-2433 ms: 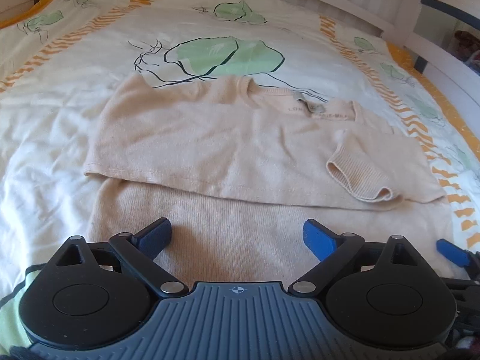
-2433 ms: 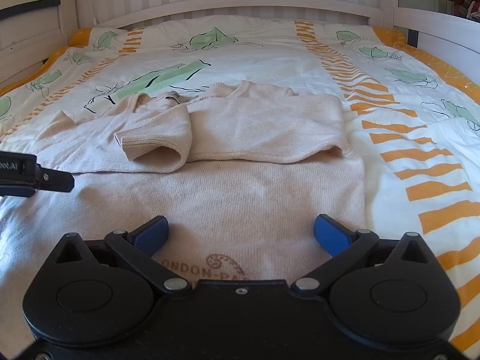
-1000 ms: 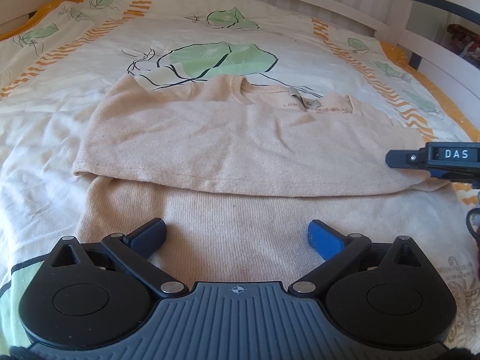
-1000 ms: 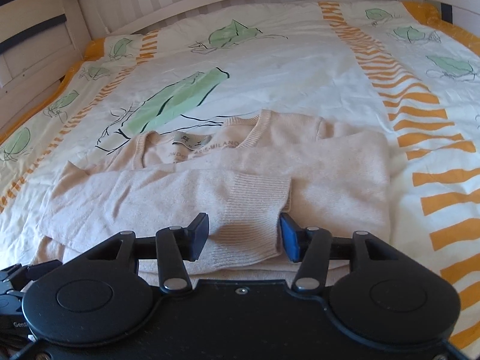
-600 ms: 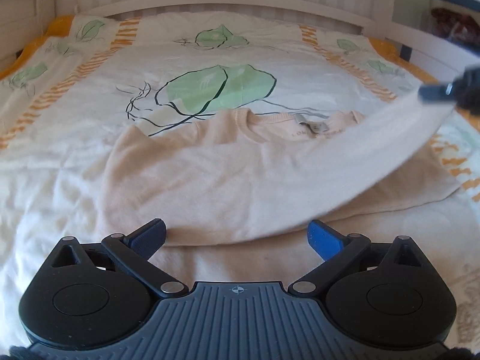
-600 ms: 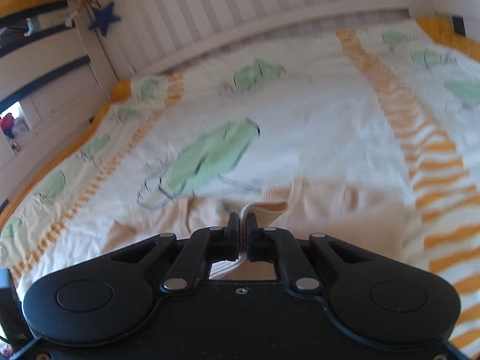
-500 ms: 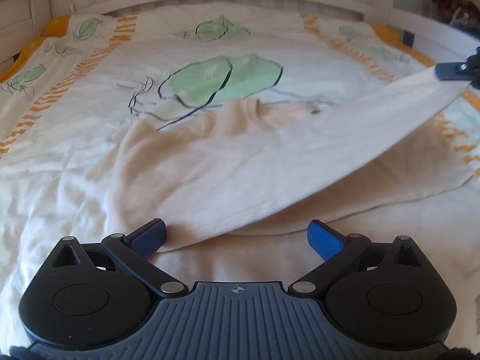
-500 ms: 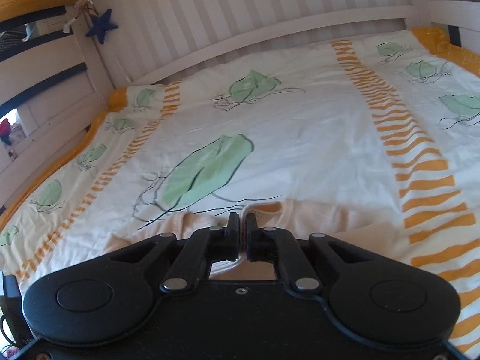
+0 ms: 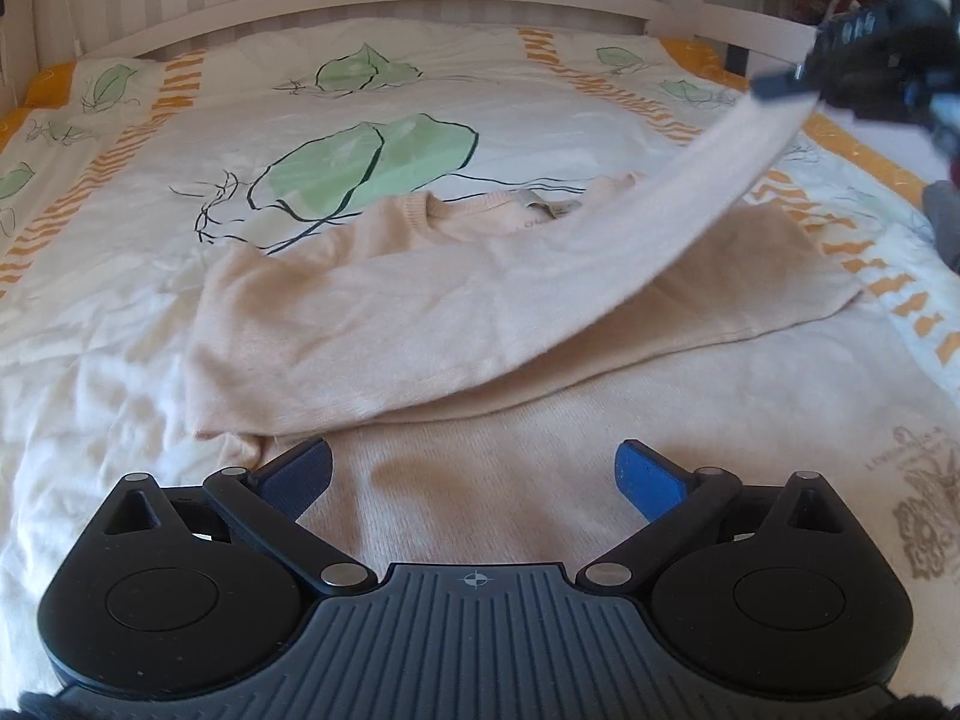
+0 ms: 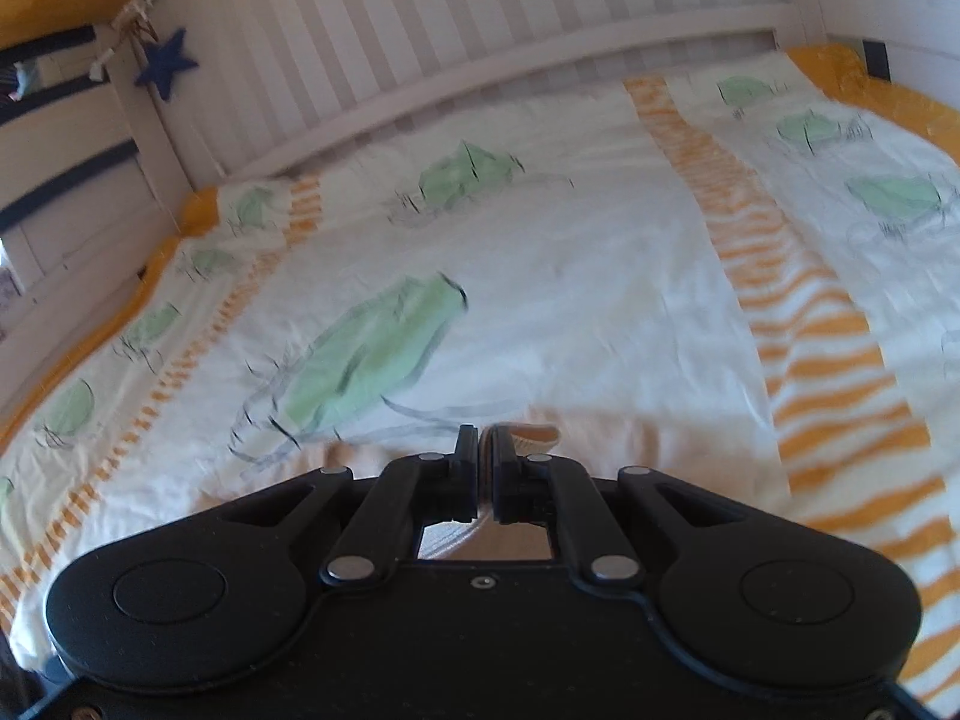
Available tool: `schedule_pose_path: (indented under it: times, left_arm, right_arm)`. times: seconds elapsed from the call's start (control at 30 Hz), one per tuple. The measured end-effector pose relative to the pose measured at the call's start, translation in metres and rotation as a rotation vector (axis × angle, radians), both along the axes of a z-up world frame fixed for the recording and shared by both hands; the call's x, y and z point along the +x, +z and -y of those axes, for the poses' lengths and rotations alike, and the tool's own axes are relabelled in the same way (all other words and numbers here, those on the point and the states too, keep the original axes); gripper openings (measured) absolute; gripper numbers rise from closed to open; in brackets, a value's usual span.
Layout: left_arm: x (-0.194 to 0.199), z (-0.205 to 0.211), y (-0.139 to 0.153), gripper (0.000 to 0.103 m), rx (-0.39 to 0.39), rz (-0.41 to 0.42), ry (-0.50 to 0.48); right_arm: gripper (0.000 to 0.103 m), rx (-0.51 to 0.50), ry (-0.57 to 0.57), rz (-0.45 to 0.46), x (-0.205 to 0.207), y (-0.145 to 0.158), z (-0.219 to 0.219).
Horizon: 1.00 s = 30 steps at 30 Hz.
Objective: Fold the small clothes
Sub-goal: 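Fold the held sleeve across the sweater body and open the right tool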
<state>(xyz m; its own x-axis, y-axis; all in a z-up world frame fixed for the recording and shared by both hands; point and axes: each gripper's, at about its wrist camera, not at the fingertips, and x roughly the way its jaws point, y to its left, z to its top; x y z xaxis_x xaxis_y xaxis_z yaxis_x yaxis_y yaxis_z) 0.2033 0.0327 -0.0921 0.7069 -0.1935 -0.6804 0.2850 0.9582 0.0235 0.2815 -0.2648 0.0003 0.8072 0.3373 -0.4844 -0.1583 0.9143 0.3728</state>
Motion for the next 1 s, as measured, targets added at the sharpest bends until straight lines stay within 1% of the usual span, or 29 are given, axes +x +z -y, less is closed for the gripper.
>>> schedule_pose_path:
  times: [0.1, 0.17, 0.23, 0.33, 0.4, 0.47, 0.5, 0.57, 0.63, 0.67, 0.7, 0.77, 0.83, 0.87, 0.9, 0.93, 0.97, 1.0]
  left_arm:
    - [0.013, -0.006, -0.006, 0.102, -0.005, -0.006, 0.046]
    - [0.02, -0.014, -0.01, 0.102, -0.014, -0.013, 0.087]
    - [0.023, -0.024, -0.011, 0.102, -0.044, -0.018, 0.126]
    - [0.026, -0.043, -0.01, 0.102, -0.117, -0.02, 0.213]
    - [0.027, -0.06, -0.009, 0.101, -0.218, -0.021, 0.266]
    - [0.026, -0.072, -0.007, 0.1, -0.284, -0.016, 0.311]
    - [0.026, -0.075, -0.006, 0.099, -0.293, -0.013, 0.33]
    - [0.024, -0.08, -0.006, 0.098, -0.265, -0.015, 0.394]
    - [0.021, -0.09, -0.009, 0.098, -0.301, -0.022, 0.43]
    - [0.019, -0.096, -0.008, 0.098, -0.32, -0.023, 0.442]
    - [0.018, -0.098, -0.006, 0.098, -0.314, -0.028, 0.449]
    - [0.018, -0.1, -0.003, 0.098, -0.281, -0.041, 0.451]
    - [0.018, -0.1, 0.0, 0.098, -0.252, -0.055, 0.448]
    - [0.018, -0.099, 0.002, 0.099, -0.236, -0.056, 0.452]
    - [0.018, -0.098, 0.006, 0.099, -0.218, -0.047, 0.455]
    - [0.018, -0.096, 0.01, 0.099, -0.198, -0.032, 0.451]
    - [0.017, -0.092, 0.016, 0.099, -0.173, -0.009, 0.437]
    - [0.018, -0.087, 0.02, 0.099, -0.151, 0.011, 0.419]
  right_arm:
    - [0.01, 0.015, -0.002, 0.018, 0.002, 0.011, 0.003]
    - [0.01, -0.002, 0.0, 0.008, 0.003, 0.008, 0.003]
    - [0.01, -0.023, -0.006, -0.013, 0.003, 0.0, 0.005]
    - [0.01, -0.024, -0.026, -0.06, 0.001, -0.016, 0.012]
    - [0.01, -0.044, -0.037, -0.088, -0.001, -0.027, 0.015]
    - [0.01, -0.07, -0.04, -0.116, -0.003, -0.038, 0.018]
    - [0.01, -0.089, -0.041, -0.134, -0.004, -0.044, 0.019]
    - [0.011, -0.119, -0.044, -0.168, -0.006, -0.058, 0.021]
    - [0.013, -0.14, -0.045, -0.216, -0.011, -0.075, 0.025]
    - [0.016, -0.155, -0.049, -0.235, -0.013, -0.082, 0.026]
    - [0.017, -0.182, -0.055, -0.249, -0.017, -0.089, 0.027]
    - [0.015, -0.216, -0.052, -0.225, -0.027, -0.096, 0.027]
    - [0.017, -0.263, -0.052, -0.189, -0.035, -0.095, 0.025]
    - [0.021, -0.293, -0.05, -0.176, -0.037, -0.094, 0.022]
    - [0.034, -0.326, -0.053, -0.162, -0.039, -0.093, 0.019]
    - [0.044, -0.356, -0.055, -0.148, -0.042, -0.092, 0.016]
    - [0.062, -0.385, -0.062, -0.137, -0.044, -0.092, 0.013]
    - [0.076, -0.405, -0.063, -0.121, -0.047, -0.091, 0.01]
